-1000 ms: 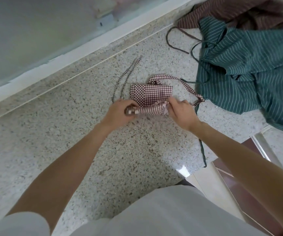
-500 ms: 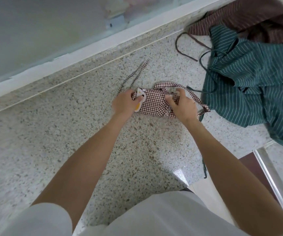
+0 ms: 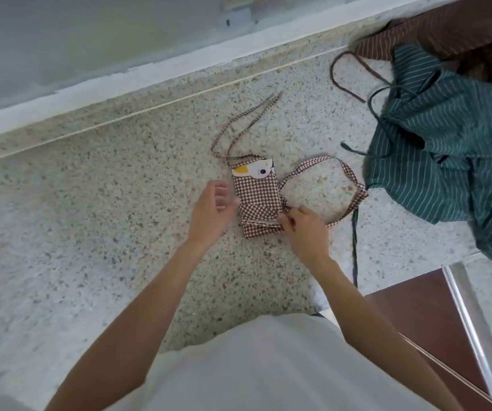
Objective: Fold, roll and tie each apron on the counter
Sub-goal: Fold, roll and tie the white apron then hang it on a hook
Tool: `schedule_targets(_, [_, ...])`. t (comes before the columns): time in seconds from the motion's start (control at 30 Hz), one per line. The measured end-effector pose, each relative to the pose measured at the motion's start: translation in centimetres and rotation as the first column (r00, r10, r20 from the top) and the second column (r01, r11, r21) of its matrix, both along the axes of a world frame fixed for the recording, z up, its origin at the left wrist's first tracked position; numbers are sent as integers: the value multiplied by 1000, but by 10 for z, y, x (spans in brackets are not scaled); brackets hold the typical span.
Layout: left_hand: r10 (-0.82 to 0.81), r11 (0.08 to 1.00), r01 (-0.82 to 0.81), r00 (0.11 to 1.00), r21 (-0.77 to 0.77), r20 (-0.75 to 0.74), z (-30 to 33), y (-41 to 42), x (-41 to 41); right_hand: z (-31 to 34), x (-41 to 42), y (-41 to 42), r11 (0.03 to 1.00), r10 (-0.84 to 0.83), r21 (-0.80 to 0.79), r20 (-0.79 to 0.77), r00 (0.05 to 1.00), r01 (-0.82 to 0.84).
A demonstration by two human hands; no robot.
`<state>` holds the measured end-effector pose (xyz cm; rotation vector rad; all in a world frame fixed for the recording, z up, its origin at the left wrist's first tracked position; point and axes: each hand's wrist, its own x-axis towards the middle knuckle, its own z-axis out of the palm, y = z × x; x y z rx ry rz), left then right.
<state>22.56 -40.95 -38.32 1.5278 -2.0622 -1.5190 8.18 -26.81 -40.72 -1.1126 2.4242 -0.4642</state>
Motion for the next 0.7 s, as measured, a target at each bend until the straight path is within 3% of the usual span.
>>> schedule_targets(0.13, [-62, 994, 66, 997, 83, -53, -14, 23, 7, -2, 22, 9, 994, 81, 69, 74, 994, -86])
schedule_targets(0.23, [-109, 994, 110, 992, -6, 68, -28, 26, 5, 1, 20, 12, 987, 142, 89, -105, 984, -133])
schedule_targets(0.3, [-134, 990, 139, 982, -34, 132, -31, 27, 1, 5, 17, 8, 992, 118, -21, -182, 976, -124])
schedule_targets(0.4, [-141, 989, 144, 983, -17, 114, -30, 27, -3, 7, 15, -8, 962, 182, -183, -117, 976, -201])
schedule_targets(0.53, [-76, 995, 71, 995, 77, 61, -26, 26, -5, 0, 7, -25, 978, 210, 5, 55, 976, -210])
schedule_targets(0.7, [21, 988, -6, 996, 154, -92, -15, 19, 1, 1, -7, -26, 973, 231, -50, 197, 953, -226])
